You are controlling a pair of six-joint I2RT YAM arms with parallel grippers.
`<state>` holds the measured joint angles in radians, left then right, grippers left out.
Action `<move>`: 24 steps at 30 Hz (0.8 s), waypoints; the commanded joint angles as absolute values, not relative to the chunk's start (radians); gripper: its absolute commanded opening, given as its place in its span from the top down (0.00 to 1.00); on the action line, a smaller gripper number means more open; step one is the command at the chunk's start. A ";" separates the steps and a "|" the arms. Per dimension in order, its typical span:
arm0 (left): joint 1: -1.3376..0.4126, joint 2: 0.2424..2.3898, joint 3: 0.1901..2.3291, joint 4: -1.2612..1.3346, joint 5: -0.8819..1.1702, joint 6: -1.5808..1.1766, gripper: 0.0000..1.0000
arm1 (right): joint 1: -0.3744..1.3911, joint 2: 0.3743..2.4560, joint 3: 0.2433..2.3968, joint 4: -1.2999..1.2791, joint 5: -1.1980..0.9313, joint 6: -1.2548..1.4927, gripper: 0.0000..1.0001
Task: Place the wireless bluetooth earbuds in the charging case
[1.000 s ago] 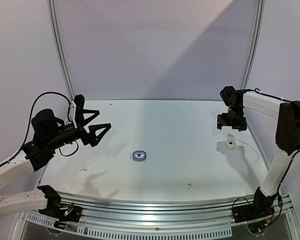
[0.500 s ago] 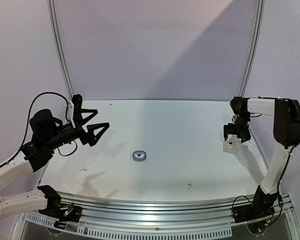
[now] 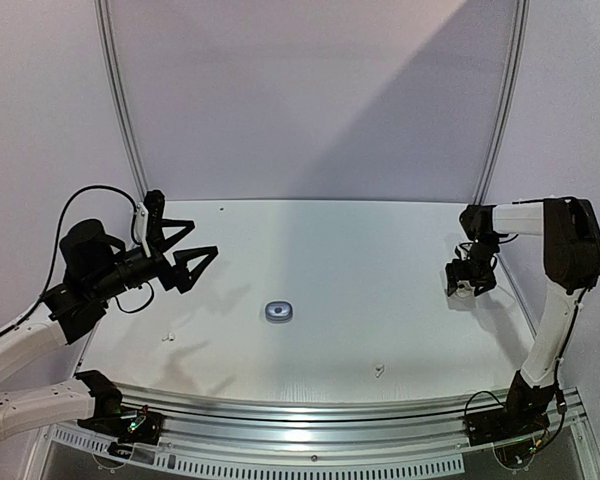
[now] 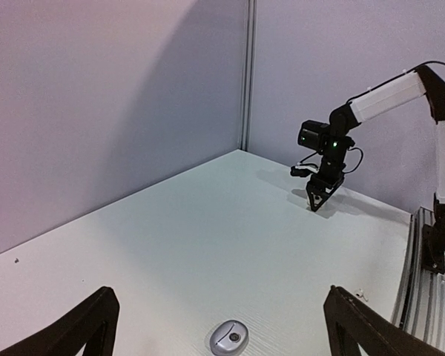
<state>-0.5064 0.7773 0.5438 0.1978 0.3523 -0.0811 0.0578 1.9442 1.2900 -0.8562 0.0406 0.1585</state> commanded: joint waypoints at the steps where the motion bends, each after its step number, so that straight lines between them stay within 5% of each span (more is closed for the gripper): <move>1: -0.493 0.776 0.532 0.209 0.362 -0.074 0.01 | 0.053 1.979 1.293 -0.827 0.013 0.125 0.25; 5: -0.492 0.776 0.533 0.210 0.365 -0.074 0.02 | 0.053 1.989 1.299 -0.815 0.014 0.113 0.36; 13: -0.488 0.776 0.536 0.207 0.368 -0.069 0.02 | 0.054 1.999 1.294 -0.804 0.011 0.086 0.39; 24: -0.486 0.778 0.534 0.212 0.373 -0.076 0.02 | 0.053 2.002 1.301 -0.825 -0.026 0.080 0.69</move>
